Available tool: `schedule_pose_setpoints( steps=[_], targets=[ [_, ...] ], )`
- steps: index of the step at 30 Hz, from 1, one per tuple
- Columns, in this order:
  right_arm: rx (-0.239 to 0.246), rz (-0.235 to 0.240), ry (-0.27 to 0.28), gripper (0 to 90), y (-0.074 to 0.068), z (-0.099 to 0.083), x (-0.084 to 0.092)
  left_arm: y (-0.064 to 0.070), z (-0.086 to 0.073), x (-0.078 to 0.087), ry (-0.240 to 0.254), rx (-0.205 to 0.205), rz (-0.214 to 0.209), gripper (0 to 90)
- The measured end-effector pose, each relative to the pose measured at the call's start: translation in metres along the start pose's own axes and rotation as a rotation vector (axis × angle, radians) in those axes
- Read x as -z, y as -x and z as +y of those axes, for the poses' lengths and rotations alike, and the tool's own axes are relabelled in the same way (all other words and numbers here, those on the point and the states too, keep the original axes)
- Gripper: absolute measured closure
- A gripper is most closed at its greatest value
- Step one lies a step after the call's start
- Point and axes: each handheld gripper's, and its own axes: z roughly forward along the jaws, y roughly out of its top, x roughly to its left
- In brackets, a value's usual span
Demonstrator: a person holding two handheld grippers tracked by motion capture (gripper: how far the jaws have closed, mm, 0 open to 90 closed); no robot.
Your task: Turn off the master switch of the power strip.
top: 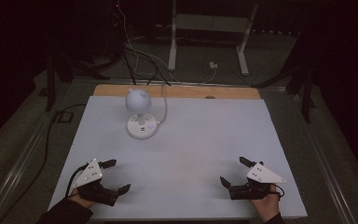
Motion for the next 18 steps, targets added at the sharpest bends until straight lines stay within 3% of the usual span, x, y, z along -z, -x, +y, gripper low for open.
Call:
schedule_pose_setpoints(
  steps=[8, 18],
  targets=[
    [-0.008, 0.003, 0.005, 0.0, 0.000, 0.001, 0.000, 0.005, 0.009, 0.000, -0.002, -0.014, 0.021, 0.1],
    [0.000, 0.003, 0.006, 0.0, -0.002, 0.001, 0.000, 0.008, 0.023, -0.003, 0.009, -0.019, 0.000, 0.2]
  ],
)
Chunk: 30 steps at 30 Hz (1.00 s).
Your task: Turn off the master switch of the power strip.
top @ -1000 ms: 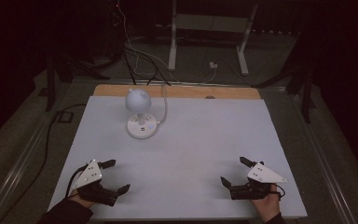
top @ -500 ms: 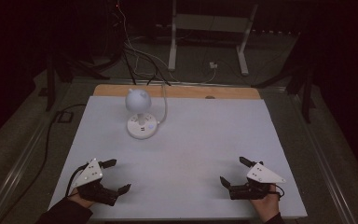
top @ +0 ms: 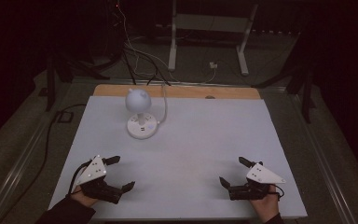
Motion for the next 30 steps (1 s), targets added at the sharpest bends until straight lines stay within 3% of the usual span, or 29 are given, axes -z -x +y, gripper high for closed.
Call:
schedule_pose_setpoints(
  steps=[15, 30],
  targets=[
    [-0.002, -0.001, 0.005, 0.0, -0.001, 0.001, 0.001, -0.008, 0.025, -0.015, 0.017, 0.008, 0.008, 0.2],
    [-0.005, -0.001, 0.012, 0.0, 0.000, 0.001, 0.003, -0.014, 0.047, -0.040, 0.023, 0.007, -0.003, 0.2]
  ],
)
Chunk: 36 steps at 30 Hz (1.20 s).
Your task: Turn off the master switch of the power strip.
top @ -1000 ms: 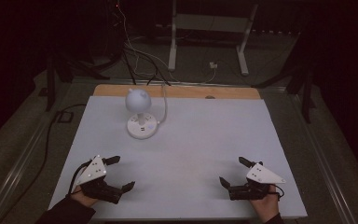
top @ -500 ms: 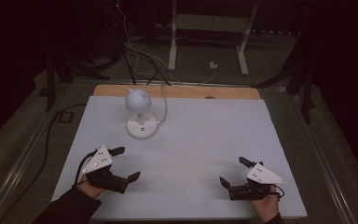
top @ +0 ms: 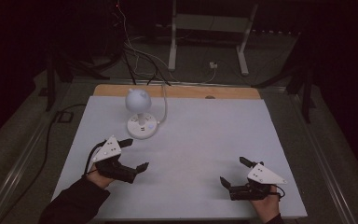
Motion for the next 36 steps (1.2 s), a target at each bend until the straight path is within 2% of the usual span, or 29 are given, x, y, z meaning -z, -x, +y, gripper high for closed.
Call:
schedule_pose_setpoints(
  steps=[4, 8, 15, 18, 24, 27, 30, 33, 36],
  targets=[
    [-0.013, 0.010, -0.005, 0.0, 0.000, 0.000, 0.000, -0.002, 0.004, -0.005, 0.009, 0.007, -0.009, 0.3],
    [-0.004, 0.009, -0.002, 0.0, 0.000, 0.000, 0.000, -0.005, 0.007, -0.011, 0.008, 0.012, -0.008, 0.3],
    [-0.006, 0.003, 0.004, 0.0, 0.000, 0.000, 0.001, -0.008, 0.014, -0.021, 0.010, 0.016, 0.014, 0.2],
    [-0.006, 0.001, 0.006, 0.0, 0.000, 0.000, 0.001, -0.009, 0.016, -0.026, -0.015, 0.013, 0.032, 0.2],
    [-0.008, 0.001, 0.007, 0.0, 0.000, 0.000, 0.001, -0.012, 0.018, -0.035, -0.030, 0.029, 0.060, 0.2],
    [-0.013, 0.002, 0.007, 0.0, 0.001, 0.000, 0.001, -0.015, 0.019, -0.039, -0.022, 0.058, 0.065, 0.2],
    [-0.011, 0.003, 0.008, 0.0, 0.000, 0.001, 0.002, -0.016, 0.020, -0.044, -0.024, 0.060, 0.078, 0.2],
    [-0.013, 0.004, 0.006, 0.0, 0.001, 0.000, 0.001, -0.016, 0.020, -0.049, -0.020, 0.068, 0.102, 0.2],
    [-0.015, 0.004, 0.006, 0.0, 0.001, 0.000, 0.001, -0.016, 0.019, -0.057, -0.032, 0.065, 0.159, 0.2]
  ],
)
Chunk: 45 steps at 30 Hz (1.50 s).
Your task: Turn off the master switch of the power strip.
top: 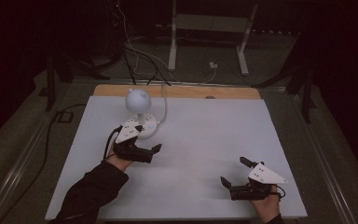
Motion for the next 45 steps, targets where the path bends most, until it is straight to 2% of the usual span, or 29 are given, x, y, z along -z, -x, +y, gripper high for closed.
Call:
schedule_pose_setpoints(
  steps=[6, 10, 12, 14, 19, 25, 30, 35, 37, 38, 40, 42, 45],
  targets=[
    [-0.004, 0.005, 0.003, 0.0, 0.000, 0.000, 0.000, -0.001, -0.005, -0.016, -0.028, 0.024, 0.095, 0.2],
    [-0.007, 0.007, -0.001, 0.0, 0.001, 0.000, 0.000, 0.000, -0.006, -0.025, -0.035, 0.000, 0.153, 0.2],
    [-0.006, 0.008, 0.004, 0.0, 0.001, 0.000, 0.001, -0.002, -0.006, -0.029, -0.029, -0.001, 0.162, 0.2],
    [-0.009, 0.009, 0.004, 0.0, 0.001, 0.000, 0.001, -0.004, -0.006, -0.032, -0.036, 0.015, 0.173, 0.2],
    [-0.011, 0.012, 0.003, 0.0, 0.001, -0.001, 0.001, -0.008, -0.007, -0.039, -0.053, 0.030, 0.232, 1.3],
    [-0.011, 0.014, 0.003, 0.0, 0.001, -0.001, 0.001, -0.014, -0.008, -0.047, -0.064, 0.050, 0.251, 3.3],
    [-0.011, 0.015, 0.005, 0.0, 0.001, 0.000, 0.001, -0.015, -0.011, -0.054, -0.090, 0.047, 0.260, 5.1],
    [-0.012, 0.018, 0.003, 0.0, 0.001, -0.001, 0.001, -0.015, -0.012, -0.058, -0.100, 0.042, 0.258, 13.4],
    [-0.013, 0.019, 0.004, 0.0, 0.001, -0.001, 0.001, -0.015, -0.013, -0.060, -0.105, 0.028, 0.272, 16.3],
    [-0.011, 0.018, 0.002, 0.0, 0.001, -0.001, 0.001, -0.016, -0.014, -0.060, -0.103, 0.033, 0.271, 21.7],
    [-0.012, 0.018, 0.003, 0.0, 0.001, -0.001, 0.001, -0.017, -0.014, -0.061, -0.098, 0.037, 0.283, 23.9],
    [-0.017, 0.019, 0.005, 0.0, 0.002, -0.001, 0.001, -0.018, -0.014, -0.061, -0.097, 0.039, 0.284, 33.6],
    [-0.023, 0.021, 0.003, 0.0, 0.002, -0.001, 0.001, -0.019, -0.014, -0.063, -0.095, 0.044, 0.298, 43.3]
  ],
)
